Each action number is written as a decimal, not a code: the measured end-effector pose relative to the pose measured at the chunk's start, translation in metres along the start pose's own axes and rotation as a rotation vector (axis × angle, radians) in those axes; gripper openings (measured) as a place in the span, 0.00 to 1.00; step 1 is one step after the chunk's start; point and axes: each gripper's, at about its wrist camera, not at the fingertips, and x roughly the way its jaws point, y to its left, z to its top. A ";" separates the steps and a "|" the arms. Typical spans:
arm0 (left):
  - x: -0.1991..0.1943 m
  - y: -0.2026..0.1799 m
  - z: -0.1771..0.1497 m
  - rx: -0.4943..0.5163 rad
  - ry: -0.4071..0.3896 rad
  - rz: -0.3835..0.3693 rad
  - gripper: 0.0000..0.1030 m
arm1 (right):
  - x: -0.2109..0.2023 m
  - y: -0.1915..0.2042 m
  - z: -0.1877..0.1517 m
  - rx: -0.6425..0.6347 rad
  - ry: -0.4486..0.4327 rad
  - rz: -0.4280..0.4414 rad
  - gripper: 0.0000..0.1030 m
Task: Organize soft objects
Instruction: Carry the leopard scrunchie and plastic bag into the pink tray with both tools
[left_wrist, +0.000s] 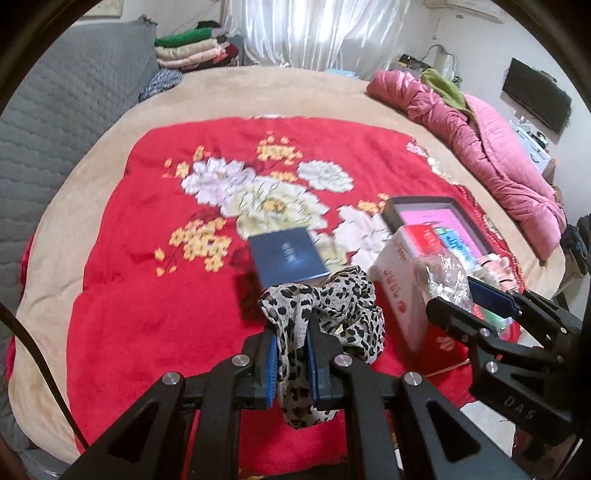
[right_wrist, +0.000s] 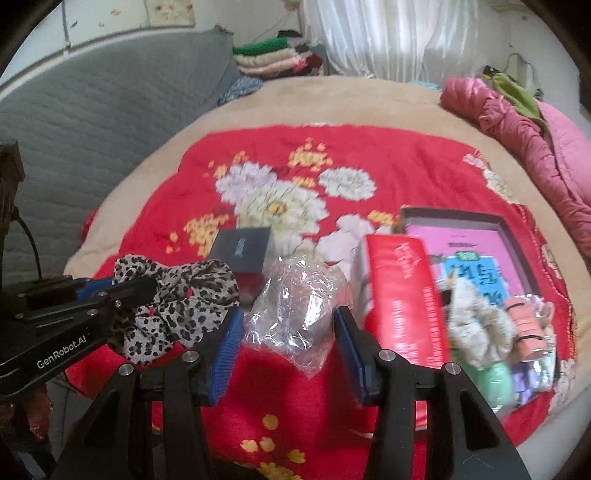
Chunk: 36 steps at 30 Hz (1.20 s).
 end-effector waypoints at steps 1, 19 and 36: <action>-0.004 -0.006 0.003 0.007 -0.008 -0.004 0.13 | -0.006 -0.006 0.001 0.005 -0.010 -0.008 0.51; -0.017 -0.133 0.043 0.170 -0.053 -0.145 0.13 | -0.105 -0.155 -0.002 0.207 -0.154 -0.222 0.50; 0.061 -0.234 0.023 0.297 0.093 -0.188 0.13 | -0.088 -0.214 -0.058 0.229 -0.017 -0.260 0.51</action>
